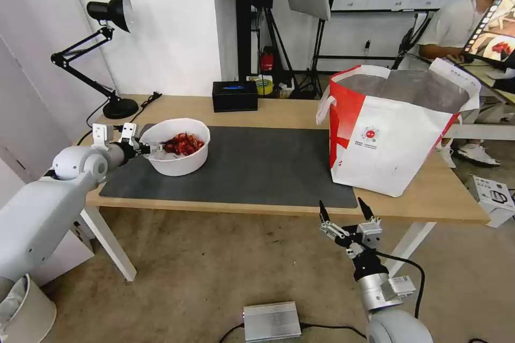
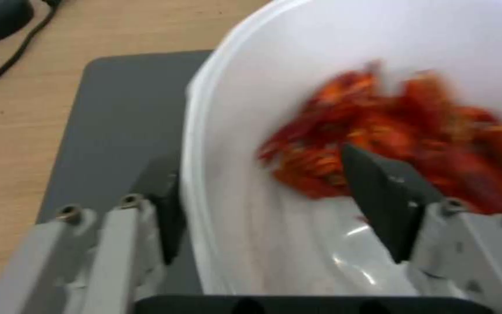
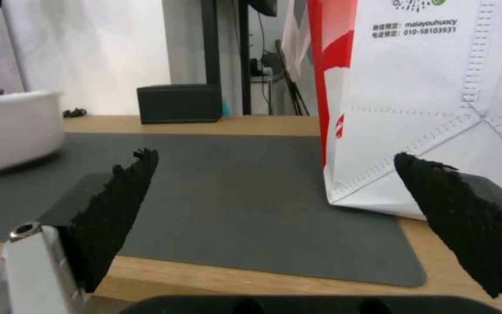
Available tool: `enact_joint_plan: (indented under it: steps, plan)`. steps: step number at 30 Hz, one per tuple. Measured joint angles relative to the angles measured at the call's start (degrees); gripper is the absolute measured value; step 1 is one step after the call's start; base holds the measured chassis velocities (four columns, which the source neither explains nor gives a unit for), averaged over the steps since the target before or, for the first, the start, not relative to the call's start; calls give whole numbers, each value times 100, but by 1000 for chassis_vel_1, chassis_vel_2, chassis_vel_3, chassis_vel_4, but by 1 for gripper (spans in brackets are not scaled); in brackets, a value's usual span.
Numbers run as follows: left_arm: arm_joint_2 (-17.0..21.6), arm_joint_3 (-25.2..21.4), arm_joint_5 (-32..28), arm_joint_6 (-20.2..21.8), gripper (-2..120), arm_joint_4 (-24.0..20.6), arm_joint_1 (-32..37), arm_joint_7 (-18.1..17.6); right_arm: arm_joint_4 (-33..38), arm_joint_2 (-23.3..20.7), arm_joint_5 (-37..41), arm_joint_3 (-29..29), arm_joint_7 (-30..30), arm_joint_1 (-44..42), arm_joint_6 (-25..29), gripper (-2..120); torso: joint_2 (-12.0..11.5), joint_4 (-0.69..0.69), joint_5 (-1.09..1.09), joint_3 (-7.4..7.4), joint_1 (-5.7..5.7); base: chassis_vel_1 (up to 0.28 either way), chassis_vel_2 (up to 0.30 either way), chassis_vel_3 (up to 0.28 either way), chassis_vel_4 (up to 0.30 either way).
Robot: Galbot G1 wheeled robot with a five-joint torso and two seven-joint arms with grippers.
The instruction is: Pick up the trash from the table and place it into the takeout bag.
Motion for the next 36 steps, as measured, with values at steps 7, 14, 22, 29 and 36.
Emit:
enact_joint_plan:
  steps: [7,14,22,29,36]
  plan:
    - [-17,-6,4,38,35,-26,33,-7,0,0,0,0,0,0,0,100,0,-1,-2,0,1,0,0,0,0]
    - [-30,-36,17,31,11,-79,52,-17,0,0,0,0,0,0,0,100,0,0,0,0,0,0,0,0,0]
    - [-31,-92,27,15,0,-171,121,-19,0,0,0,0,0,0,0,100,0,-1,0,0,0,0,0,0,0]
    - [29,-277,-23,13,0,-426,331,-38,0,0,0,0,0,0,0,100,-1,-1,-2,0,1,0,0,0,0]
    - [63,-478,-238,60,0,-664,468,-188,0,0,0,0,0,0,0,100,-1,-1,-3,1,2,0,0,0,0]
